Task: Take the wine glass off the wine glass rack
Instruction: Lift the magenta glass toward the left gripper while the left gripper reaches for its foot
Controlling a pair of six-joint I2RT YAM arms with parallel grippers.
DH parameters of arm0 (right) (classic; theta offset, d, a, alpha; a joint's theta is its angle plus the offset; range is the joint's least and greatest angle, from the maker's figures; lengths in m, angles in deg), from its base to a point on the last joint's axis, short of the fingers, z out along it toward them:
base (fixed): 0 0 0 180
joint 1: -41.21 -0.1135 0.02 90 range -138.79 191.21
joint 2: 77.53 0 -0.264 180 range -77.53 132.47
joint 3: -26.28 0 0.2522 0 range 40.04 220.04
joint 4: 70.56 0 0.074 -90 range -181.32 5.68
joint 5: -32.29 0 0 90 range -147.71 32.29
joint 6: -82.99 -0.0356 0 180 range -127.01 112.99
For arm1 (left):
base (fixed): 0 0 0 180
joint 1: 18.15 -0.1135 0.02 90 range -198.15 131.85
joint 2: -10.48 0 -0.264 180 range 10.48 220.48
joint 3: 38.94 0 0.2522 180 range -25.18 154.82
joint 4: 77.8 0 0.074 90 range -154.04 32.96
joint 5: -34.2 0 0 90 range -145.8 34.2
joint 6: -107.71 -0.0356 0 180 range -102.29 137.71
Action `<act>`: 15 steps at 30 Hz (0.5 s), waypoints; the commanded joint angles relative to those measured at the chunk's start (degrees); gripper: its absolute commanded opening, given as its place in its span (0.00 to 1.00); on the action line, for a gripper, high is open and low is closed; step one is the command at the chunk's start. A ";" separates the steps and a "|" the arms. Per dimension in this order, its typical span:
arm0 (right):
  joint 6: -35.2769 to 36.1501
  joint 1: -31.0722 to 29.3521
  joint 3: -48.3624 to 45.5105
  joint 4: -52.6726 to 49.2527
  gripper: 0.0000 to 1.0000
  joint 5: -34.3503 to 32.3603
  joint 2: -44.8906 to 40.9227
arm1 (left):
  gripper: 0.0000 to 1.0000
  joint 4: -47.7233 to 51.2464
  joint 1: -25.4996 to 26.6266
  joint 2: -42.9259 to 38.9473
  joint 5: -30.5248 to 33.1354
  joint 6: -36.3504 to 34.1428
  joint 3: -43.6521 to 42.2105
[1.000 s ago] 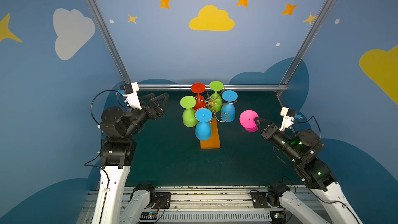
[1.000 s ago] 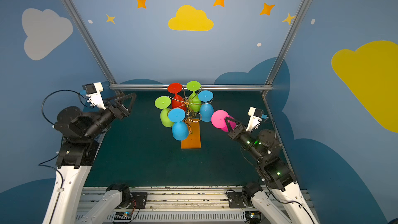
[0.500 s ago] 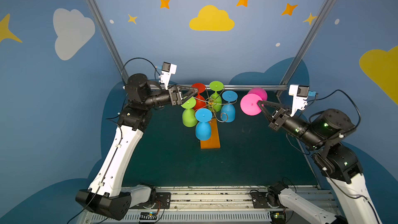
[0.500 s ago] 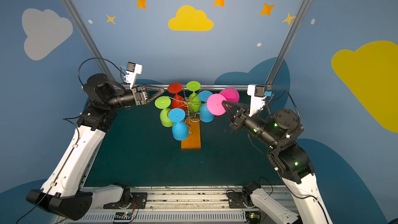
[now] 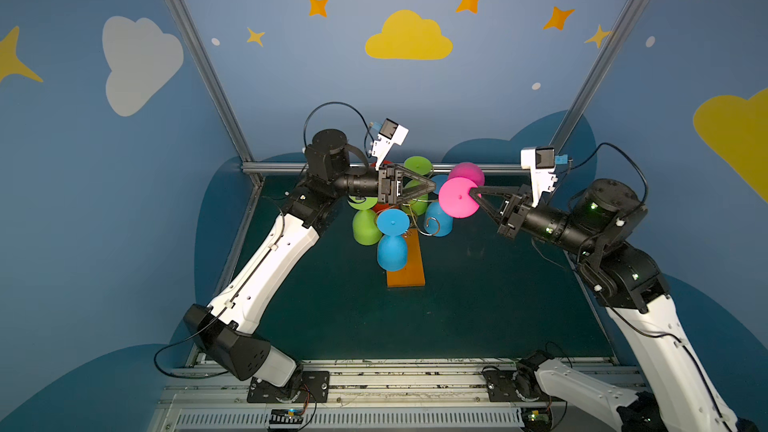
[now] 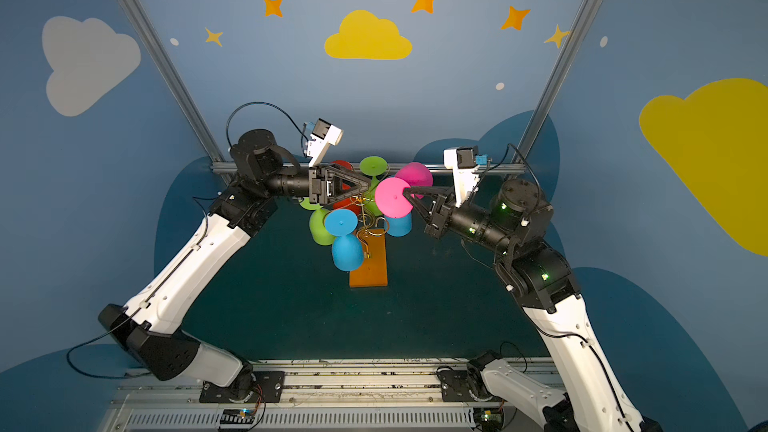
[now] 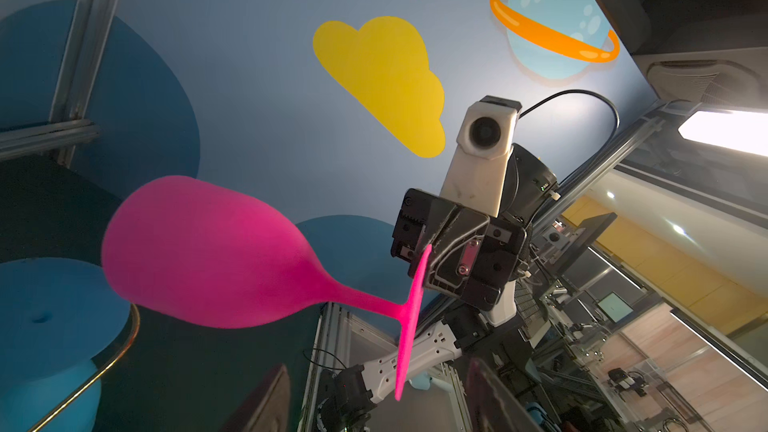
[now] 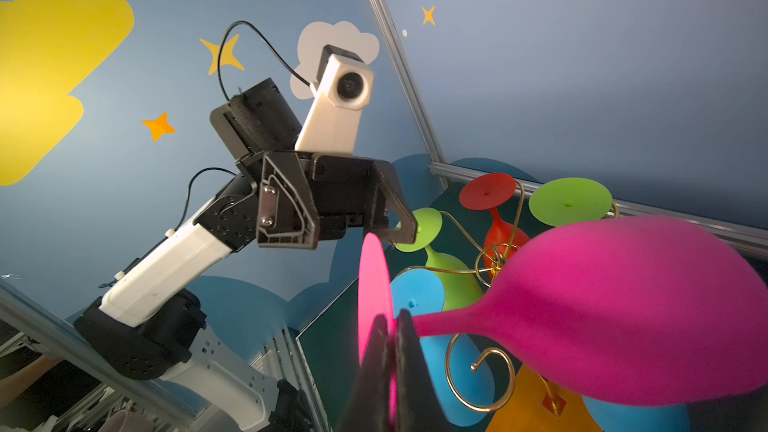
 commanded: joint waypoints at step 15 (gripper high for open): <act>-2.96 -2.04 0.83 6.32 0.00 2.13 2.84 | 0.40 -5.28 3.78 1.02 -3.57 2.24 2.14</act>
